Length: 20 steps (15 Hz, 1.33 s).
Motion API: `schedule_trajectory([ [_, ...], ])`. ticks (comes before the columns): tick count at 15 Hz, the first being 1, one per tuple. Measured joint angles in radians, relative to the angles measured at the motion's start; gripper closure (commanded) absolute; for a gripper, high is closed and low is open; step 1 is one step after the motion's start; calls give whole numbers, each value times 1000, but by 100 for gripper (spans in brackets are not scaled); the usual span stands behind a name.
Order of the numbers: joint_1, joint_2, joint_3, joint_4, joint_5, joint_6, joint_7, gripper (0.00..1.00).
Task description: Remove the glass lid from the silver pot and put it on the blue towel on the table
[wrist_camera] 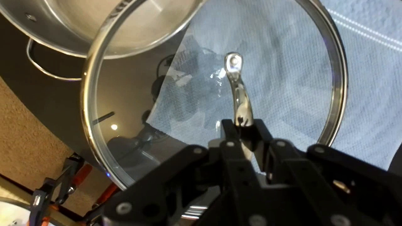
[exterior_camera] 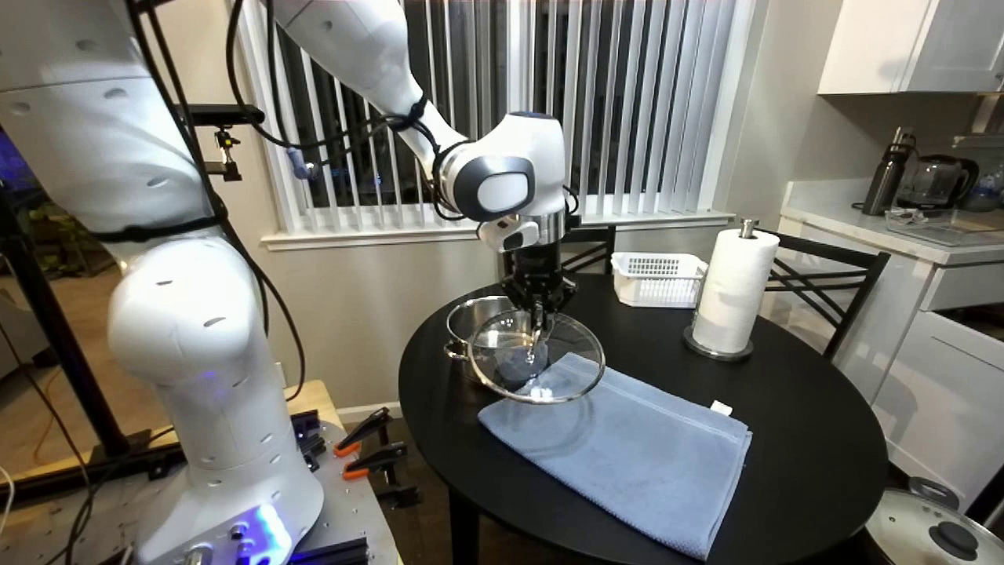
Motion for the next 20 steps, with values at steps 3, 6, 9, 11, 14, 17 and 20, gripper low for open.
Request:
schedule_trajectory([
  [3, -29, -41, 3, -30, -55, -15, 139, 93],
  [6, -43, -78, 6, -35, -82, -62, 234, 93],
  [9, -84, -85, 27, -16, -73, -88, 265, 93],
  [11, -197, -74, 84, 16, -58, -117, 265, 93],
  [14, -324, -29, 126, 78, -35, -144, 263, 93],
  [17, -425, 22, 179, 138, -21, -153, 263, 93],
  [20, -531, 76, 259, 210, -22, -189, 263, 93],
])
